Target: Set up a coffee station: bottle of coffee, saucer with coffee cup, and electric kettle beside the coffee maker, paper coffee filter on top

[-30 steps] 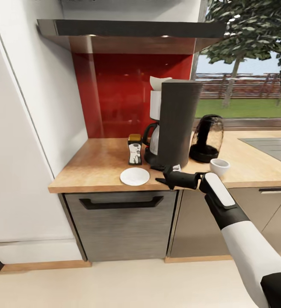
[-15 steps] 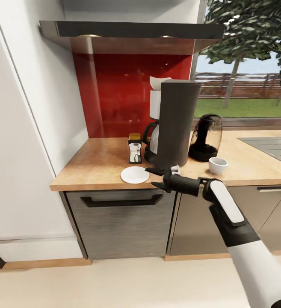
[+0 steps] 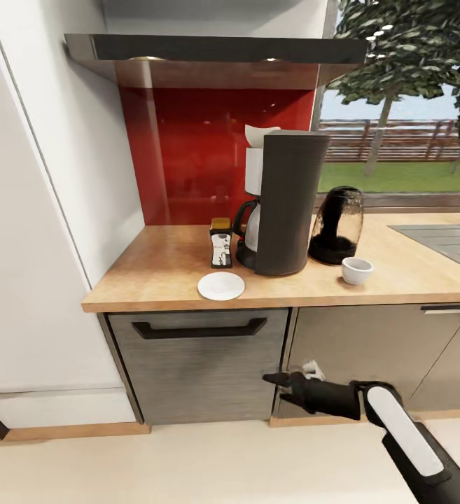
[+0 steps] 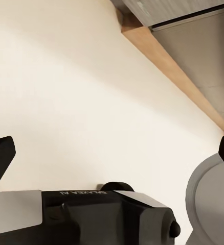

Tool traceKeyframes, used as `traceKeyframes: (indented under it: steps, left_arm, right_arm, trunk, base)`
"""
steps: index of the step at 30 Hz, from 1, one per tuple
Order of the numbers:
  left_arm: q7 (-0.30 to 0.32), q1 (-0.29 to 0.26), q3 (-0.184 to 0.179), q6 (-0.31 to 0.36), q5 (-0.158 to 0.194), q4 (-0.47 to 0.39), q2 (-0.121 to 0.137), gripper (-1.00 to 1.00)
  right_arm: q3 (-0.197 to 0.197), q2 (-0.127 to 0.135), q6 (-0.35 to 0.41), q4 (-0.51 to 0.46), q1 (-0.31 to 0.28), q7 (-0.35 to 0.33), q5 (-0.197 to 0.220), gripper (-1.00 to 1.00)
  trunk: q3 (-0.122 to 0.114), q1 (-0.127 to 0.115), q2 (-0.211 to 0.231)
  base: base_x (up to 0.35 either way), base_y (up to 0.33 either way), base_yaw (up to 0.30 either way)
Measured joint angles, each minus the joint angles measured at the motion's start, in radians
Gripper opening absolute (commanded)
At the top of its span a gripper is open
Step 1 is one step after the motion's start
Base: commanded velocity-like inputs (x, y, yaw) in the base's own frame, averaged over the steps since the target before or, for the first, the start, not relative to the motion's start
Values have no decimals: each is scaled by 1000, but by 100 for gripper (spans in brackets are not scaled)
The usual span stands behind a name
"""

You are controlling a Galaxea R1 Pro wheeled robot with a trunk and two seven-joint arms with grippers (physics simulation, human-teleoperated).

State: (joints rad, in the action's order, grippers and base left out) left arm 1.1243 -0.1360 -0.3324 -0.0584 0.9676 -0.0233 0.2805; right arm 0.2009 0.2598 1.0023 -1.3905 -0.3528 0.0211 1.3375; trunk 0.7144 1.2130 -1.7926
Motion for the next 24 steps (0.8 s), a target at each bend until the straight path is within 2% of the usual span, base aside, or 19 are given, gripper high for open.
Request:
traceKeyframes:
  steps: [3,5,6,8,9,10,12,13,14,15,16,18,21,24]
  left_arm:
    - [0,0,1,0,0,0,0,100]
    - [0,0,1,0,0,0,0,100]
    - [0,0,2,0,0,0,0,100]
    - [0,0,2,0,0,0,0,100]
    - [0,0,2,0,0,0,0,100]
    - [-1,0,1,-1,0,0,-1,100]
    - [-1,0,1,-1,0,0,-1,100]
    - [-1,0,5,-1,0,-1,-4,100]
    - [-1,0,12,-1,0,-1,-7,100]
    - [-1,0,37,-1,0,-1,-16,100]
    - [-2,0,58,-1,0,-1,-21,100]
    - [-8,0,113,-1,1,-1,-31,100]
    - [-36,0,208,-2,0,-2,-40,100]
    - [-78,0,270,-2,2,-2,-50,100]
  right_arm:
    - [-1,14,-21,14,111,-100,-212,100]
    - [-1,17,-48,27,141,-151,-285,100]
    - [-2,19,-88,57,162,-211,-368,100]
    - [-2,20,-134,118,177,-277,-454,100]
    - [-2,21,-184,198,186,-340,-545,100]
    - [-3,21,-269,325,193,-430,-658,100]
    - [-4,21,-330,410,196,-496,-718,100]
    - [-4,22,-389,478,198,-558,-772,100]
    - [-5,22,-420,514,199,-586,-796,100]
    - [-6,22,-479,578,200,-627,-844,100]
    - [-7,22,-509,612,200,-643,-865,100]
    - [-9,23,-567,668,201,-664,-903,100]
    - [-11,34,-633,728,201,-683,-938,100]
    - [-12,47,-667,762,201,-692,-956,100]
  trunk:
    - [0,0,0]
    - [0,0,0]
    - [0,0,0]
    - [0,0,0]
    - [0,0,0]
    - [0,0,0]
    - [0,0,0]
    - [0,0,0]
    - [0,0,0]
    - [0,0,0]
    - [0,0,0]
    - [0,0,0]
    - [0,0,0]
    - [0,0,0]
  base:
    - [0,0,0]
    - [0,0,0]
    - [0,0,0]
    - [0,0,0]
    - [0,0,0]
    - [0,0,0]
    - [0,0,0]
    - [0,0,0]
    - [0,0,0]
    - [0,0,0]
    - [0,0,0]
    - [0,0,0]
    - [0,0,0]
    - [0,0,0]
